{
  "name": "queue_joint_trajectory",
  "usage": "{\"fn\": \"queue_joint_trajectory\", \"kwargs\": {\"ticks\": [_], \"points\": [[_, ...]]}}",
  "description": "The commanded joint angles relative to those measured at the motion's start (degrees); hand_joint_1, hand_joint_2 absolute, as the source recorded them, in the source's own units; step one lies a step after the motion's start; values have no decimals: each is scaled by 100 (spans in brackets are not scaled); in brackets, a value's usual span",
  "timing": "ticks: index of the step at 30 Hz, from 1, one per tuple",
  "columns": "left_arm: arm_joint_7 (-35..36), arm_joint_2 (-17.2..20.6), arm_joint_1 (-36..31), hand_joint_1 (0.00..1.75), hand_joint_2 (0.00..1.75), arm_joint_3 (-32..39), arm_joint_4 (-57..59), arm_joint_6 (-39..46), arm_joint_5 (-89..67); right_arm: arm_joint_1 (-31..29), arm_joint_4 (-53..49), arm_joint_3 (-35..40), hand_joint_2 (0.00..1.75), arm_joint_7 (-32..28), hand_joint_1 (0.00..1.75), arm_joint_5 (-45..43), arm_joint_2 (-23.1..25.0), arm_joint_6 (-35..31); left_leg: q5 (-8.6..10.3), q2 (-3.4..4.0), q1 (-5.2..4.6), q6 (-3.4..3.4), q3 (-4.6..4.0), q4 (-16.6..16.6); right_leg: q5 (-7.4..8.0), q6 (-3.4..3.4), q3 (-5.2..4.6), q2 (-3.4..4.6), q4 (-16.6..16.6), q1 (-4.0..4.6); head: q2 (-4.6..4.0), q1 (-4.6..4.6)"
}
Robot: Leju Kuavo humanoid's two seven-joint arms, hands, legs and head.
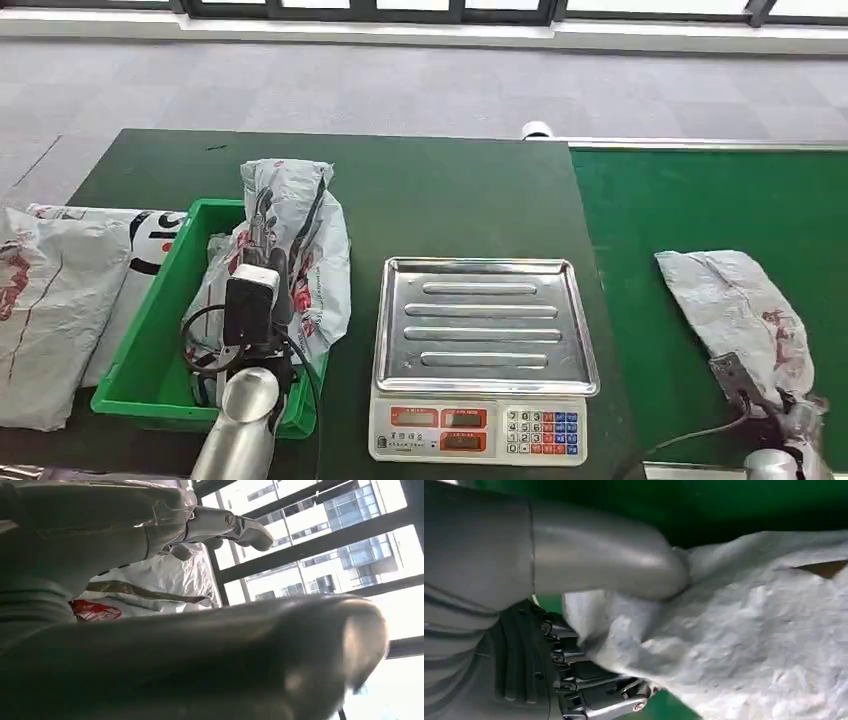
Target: Moved the parcel from conveyor to table for the left to box.
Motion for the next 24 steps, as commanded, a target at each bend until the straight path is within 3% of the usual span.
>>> {"fn": "queue_joint_trajectory", "kwargs": {"ticks": [1,15,18,19,22,24], "points": [[28,146,-213,0,0,-108,333,-18,17,-172,220,386,175,10,175,-80,288,115,11,-4,9,-13,3,-18,12,-9,1,-9,-20,9,0,0],[52,122,-277,0,0,-95,426,-14,-36,-83,160,576,175,58,175,-122,349,285,11,-13,11,-8,39,-10,11,-7,8,-15,-16,11,0,0],[56,116,-127,0,0,-48,269,48,-91,-238,-18,623,175,16,175,-201,417,-287,6,-1,8,-6,41,-4,9,-5,9,-2,-9,8,0,0],[54,119,6,0,0,-25,126,90,-128,-374,-263,582,175,-53,175,-326,505,-846,15,0,10,-10,36,-14,18,-8,7,-4,-21,10,0,0],[58,119,150,0,0,-7,-36,106,-171,-413,-746,750,175,142,175,-408,573,-662,7,25,2,-5,-3,-7,17,-5,2,22,-7,1,0,2],[60,115,123,0,0,-3,-14,107,-176,-354,-792,771,175,169,175,-448,584,-649,4,3,-8,-2,-6,-3,8,-4,2,2,1,-9,0,2]]}}
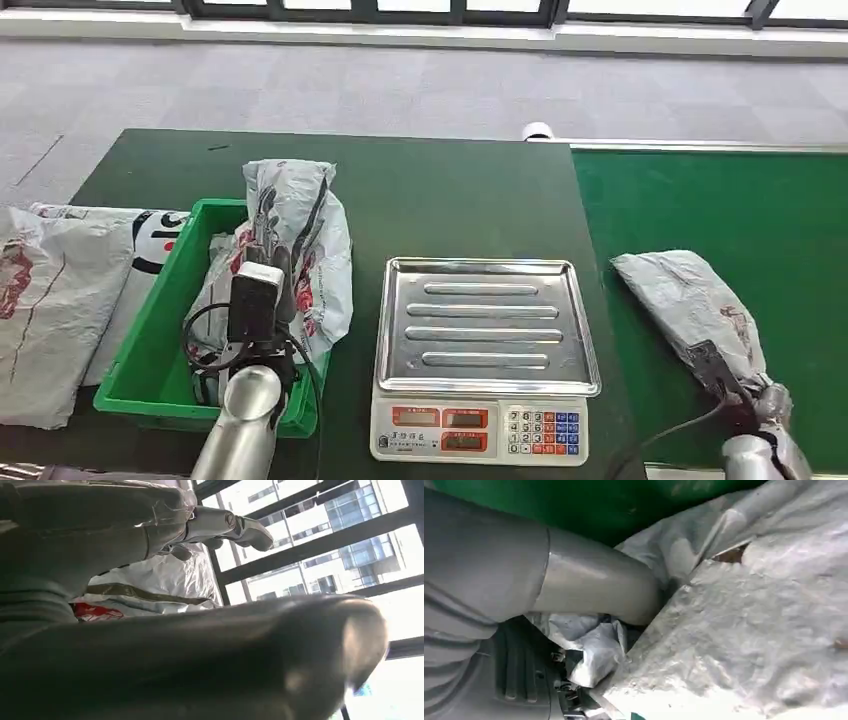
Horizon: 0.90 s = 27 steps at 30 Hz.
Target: Moved the parcel from conveyor to table for the left to box.
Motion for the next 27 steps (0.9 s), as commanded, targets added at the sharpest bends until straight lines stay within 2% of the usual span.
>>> {"fn": "queue_joint_trajectory", "kwargs": {"ticks": [1,2,3,5,6,7,9,10,12,19,22,27], "points": [[45,113,121,0,0,-2,-57,48,-78,-246,-690,407,175,175,175,-215,398,-144,7,15,0,-11,-9,-11,10,-8,-19,11,-5,1,0,0],[51,98,156,0,0,15,-77,69,-93,-200,-1099,306,175,-459,175,-749,561,-1058,7,-4,3,-9,-7,-6,6,-7,-15,-6,-5,4,0,0],[45,93,206,0,0,10,-116,91,-112,-39,-1902,323,175,-715,175,-1151,768,-1343,10,-18,0,-3,33,-3,3,-4,-20,-16,-1,2,0,2],[9,63,171,0,0,-24,-47,98,-144,624,-3883,433,175,-1533,175,-2345,1253,-1939,15,-28,-3,-7,31,-7,-1,-7,-20,-26,3,-2,0,0],[-52,43,87,0,0,-62,80,107,-151,1261,-5392,684,175,-2213,175,-3012,1623,-2178,15,-43,-3,-13,29,-11,-5,-11,-22,-42,3,-1,0,2],[-84,30,32,0,0,-75,162,126,-147,1586,-6144,810,175,-2292,175,-3103,1848,-2202,17,-68,-7,-13,22,-6,-10,-8,-24,-68,9,-6,0,2],[-132,24,-54,0,0,-88,281,152,-119,2038,-7111,1055,175,-2651,175,-3335,2185,-2327,17,-109,-1,-19,24,-9,-22,-11,-17,-107,5,2,0,0],[-148,19,-97,0,0,-84,331,158,-110,2110,-7462,975,175,-3193,175,-3491,2507,-2327,16,-121,1,-12,19,-4,-28,-3,-16,-116,7,4,0,2],[-167,7,-124,0,0,-74,351,158,-102,2205,-7869,934,175,-3646,175,-3564,2802,-2327,13,-114,10,-22,24,-15,-33,-17,-12,-109,4,12,0,0],[-179,13,-32,0,0,-19,207,182,-102,2459,-9106,1465,175,-3646,175,-3293,2848,-2327,16,-104,10,-20,14,-17,-32,-18,-26,-101,7,12,0,0],[-189,6,50,0,0,8,107,192,-107,2447,-9594,1791,175,-3646,175,-2802,2848,-2327,14,-89,4,-18,12,-12,-32,-15,-32,-85,14,5,0,0],[-174,49,111,0,0,-55,37,216,-58,2356,-8937,2144,175,-3646,175,-2332,2848,-2327,18,-69,10,-22,28,-27,-21,-18,-16,-69,-7,10,0,0]]}}
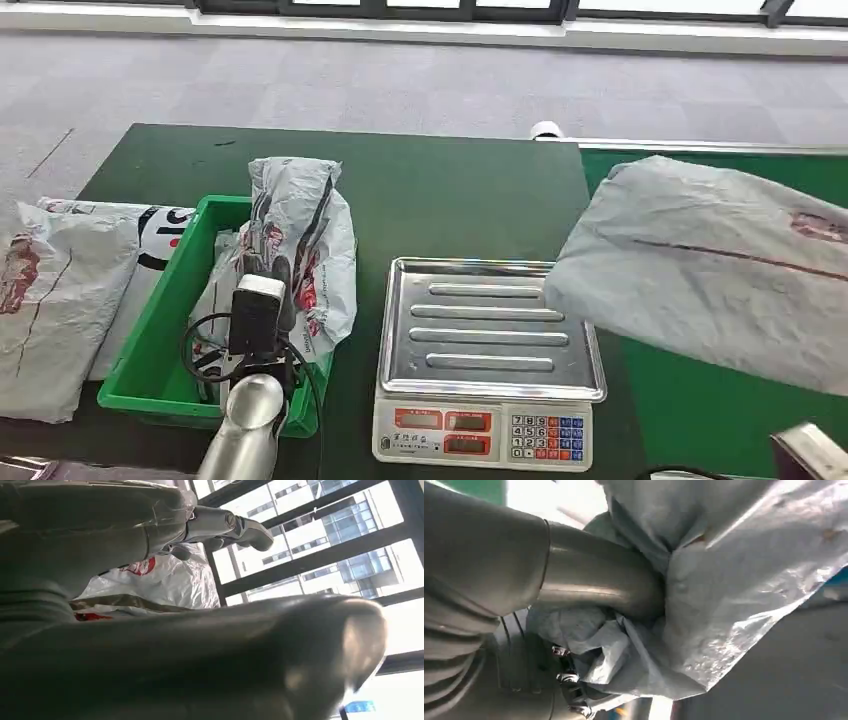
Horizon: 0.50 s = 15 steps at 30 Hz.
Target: Moved the parcel from conveyor to table for the left to box.
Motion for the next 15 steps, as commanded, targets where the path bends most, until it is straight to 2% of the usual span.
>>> {"fn": "queue_joint_trajectory", "kwargs": {"ticks": [1,2,3,4,5,6,7,8,9,10,13,15], "points": [[-21,115,-30,0,0,-23,132,59,79,-61,112,965,175,44,175,574,252,15,0,25,6,-8,11,-12,7,-5,5,20,-11,6,0,0],[-21,115,-30,0,0,-23,132,59,79,-61,112,965,175,44,175,574,252,15,3,22,5,-10,14,-17,8,-6,7,16,-14,5,0,0],[-15,105,8,0,0,-25,75,57,55,-153,519,1083,175,44,175,640,252,15,2,25,5,-9,17,-15,8,-6,9,18,-13,5,0,0],[-7,101,80,0,0,-10,-3,80,30,-378,1834,1556,175,977,175,1703,49,15,3,35,9,-10,21,-19,13,-7,10,28,-20,9,0,0],[-10,110,136,0,0,-9,-58,105,30,-635,2456,2002,175,1722,175,2126,-340,158,1,29,7,-8,20,-15,10,-5,12,25,-16,7,0,0],[-7,121,158,0,0,-9,-79,113,25,-805,2858,2266,175,2022,175,2172,-550,15,6,69,16,-10,39,-36,30,-6,23,63,-42,16,0,0],[5,123,153,0,0,-7,-75,88,25,-962,3321,2467,175,2486,175,2513,-708,267,0,89,19,-8,38,-31,31,-5,22,83,-36,19,0,0],[15,133,151,0,0,-1,-64,78,36,-1120,3725,2759,175,2767,175,2750,-796,850,-3,72,15,-6,-14,-20,21,-3,24,66,-21,14,0,0],[19,140,150,0,0,6,-56,76,44,-1240,4023,2894,175,2987,175,2993,-812,1055,0,96,18,-11,-3,-29,34,-4,22,89,-32,19,0,0],[17,151,151,0,0,18,-48,65,60,-1370,4413,3061,175,3119,175,3113,-803,1052,-7,87,16,-15,-14,-18,24,-4,16,82,-18,16,0,0],[11,150,151,0,0,31,-46,57,72,-1390,4554,3187,175,3225,175,3136,-814,904,1,60,16,-15,-13,-17,17,-7,19,56,-18,17,0,0],[8,149,151,0,0,36,-45,56,74,-1320,4425,3241,175,3264,175,3109,-872,894,11,39,12,-19,30,-21,18,-7,16,37,-17,13,0,0]]}}
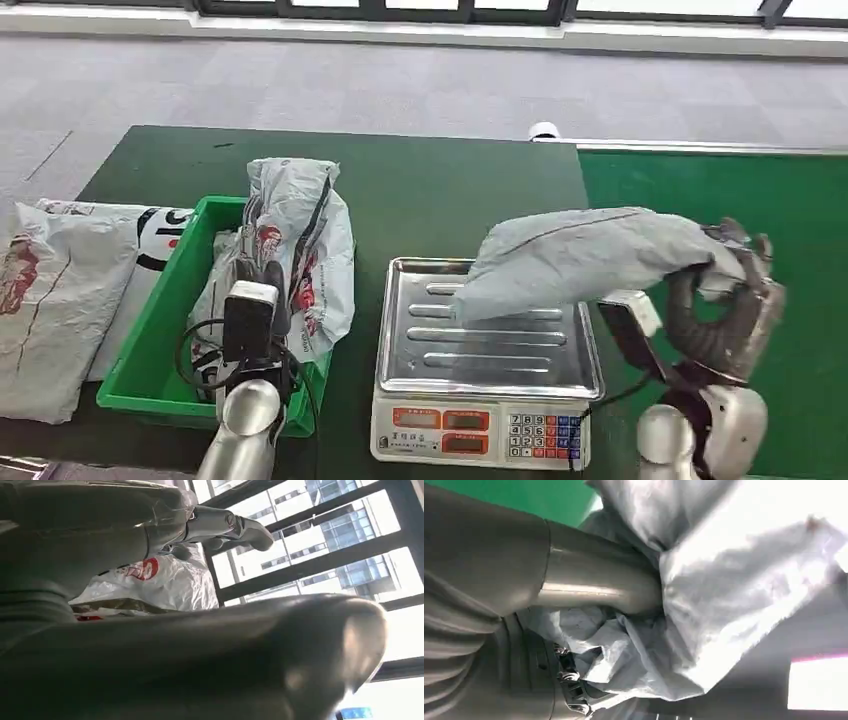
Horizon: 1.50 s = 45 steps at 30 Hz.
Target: Moved the parcel from conveyor to table for the left to box.
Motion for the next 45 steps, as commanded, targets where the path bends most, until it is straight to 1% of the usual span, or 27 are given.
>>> {"fn": "queue_joint_trajectory", "kwargs": {"ticks": [1,5,7,8,9,11,12,13,18,23,24,25,27,30,32,33,34,35,37,39,45], "points": [[23,145,-17,0,0,35,133,-21,42,-549,1868,1192,175,287,175,30,-583,-28,4,4,5,-7,11,-11,3,-4,7,2,-11,5,0,0],[23,144,-17,0,0,34,132,-20,41,-525,1814,1213,175,303,175,10,-611,1,5,5,7,-9,15,-23,5,-6,13,-2,-20,9,0,0],[23,144,-17,0,0,34,132,-20,41,-525,1814,1213,175,303,175,10,-611,1,3,-6,4,-8,-3,-9,-1,-5,0,-9,-6,5,0,0],[23,144,-17,0,0,34,132,-20,41,-525,1814,1213,175,303,175,10,-611,1,12,6,8,-13,12,-34,12,-7,13,-2,-32,9,0,0],[23,144,-17,0,0,34,132,-20,41,-525,1814,1213,175,303,175,10,-611,1,5,-2,5,-9,-5,-13,2,-5,-3,-7,-10,6,0,0],[23,144,-17,0,0,34,132,-20,41,-525,1814,1213,175,303,175,10,-611,1,5,-7,4,-9,-9,-10,1,-5,-5,-11,-9,5,0,0],[20,148,-16,0,0,30,133,-28,45,-524,1828,1257,175,338,175,18,-641,172,3,-10,4,-8,-11,-6,-1,-5,-6,-13,-5,4,0,0],[16,157,-18,0,0,28,138,-46,57,-530,1897,1333,175,446,175,128,-672,441,6,-4,6,-11,-7,-14,4,-6,-2,-10,-14,7,0,0],[2,193,-98,0,0,36,237,-95,89,-525,2240,1486,175,455,175,88,-733,491,9,-1,7,-13,2,-24,7,-9,4,-9,-22,8,0,0],[-12,230,-178,0,0,27,261,-118,120,-789,2809,1562,175,477,175,53,-819,680,6,-3,5,-10,-3,-15,3,-6,-2,-8,-13,6,0,0],[-11,231,-184,0,0,23,264,-121,120,-791,2839,1567,175,473,175,56,-819,681,4,-4,4,-9,-7,-10,1,-6,-6,-8,-7,5,0,0],[-10,235,-202,0,0,13,272,-127,122,-810,2910,1586,175,472,175,61,-799,699,14,6,8,-14,7,-35,14,-8,6,-2,-32,10,0,0],[-5,250,-203,0,0,-3,271,-131,125,-739,2848,1673,175,430,175,71,-743,717,10,-4,7,-12,-2,-19,6,-7,0,-11,-18,8,0,0],[-2,290,-182,0,0,-36,297,-128,134,-519,2518,1825,175,226,175,-287,-731,1012,5,-7,5,-11,-5,-13,1,-7,-3,-13,-11,6,0,0],[-38,266,-201,0,0,-38,334,-140,183,-373,2288,2006,175,-160,175,-833,-764,1366,6,-13,4,-12,-3,-18,-1,-8,-1,-19,-14,5,0,0],[-44,241,-224,0,0,-44,348,-131,180,-315,2231,2055,175,-234,175,-949,-777,1449,10,-10,7,-15,5,-29,3,-10,6,-18,-24,8,0,0],[-136,148,-230,0,0,-9,317,160,75,-218,2110,2172,175,-346,175,-1102,-801,1587,5,-14,4,-12,-5,-14,-3,-8,-3,-20,-10,5,0,0],[-140,114,-232,0,0,-115,265,214,67,-72,1917,2322,175,-653,175,-1486,-841,1822,7,-19,6,-13,-3,-19,-1,-9,2,-26,-17,8,0,0],[-107,69,-199,0,0,-201,173,281,117,74,1703,2498,175,-759,175,-1605,-862,1908,5,-24,8,-12,-10,-13,-4,-8,-4,-31,-13,10,0,0],[-111,129,-175,0,0,-377,108,148,339,243,1384,2781,175,-936,175,-1848,-910,2111,3,-24,6,-11,-14,-7,-7,-6,-10,-30,-7,7,0,0],[-121,152,-179,0,0,-390,125,149,362,281,1270,2847,175,-898,175,-1858,-934,2137,5,-16,5,-11,-13,-9,-3,-6,-11,-23,-9,7,0,0]]}}
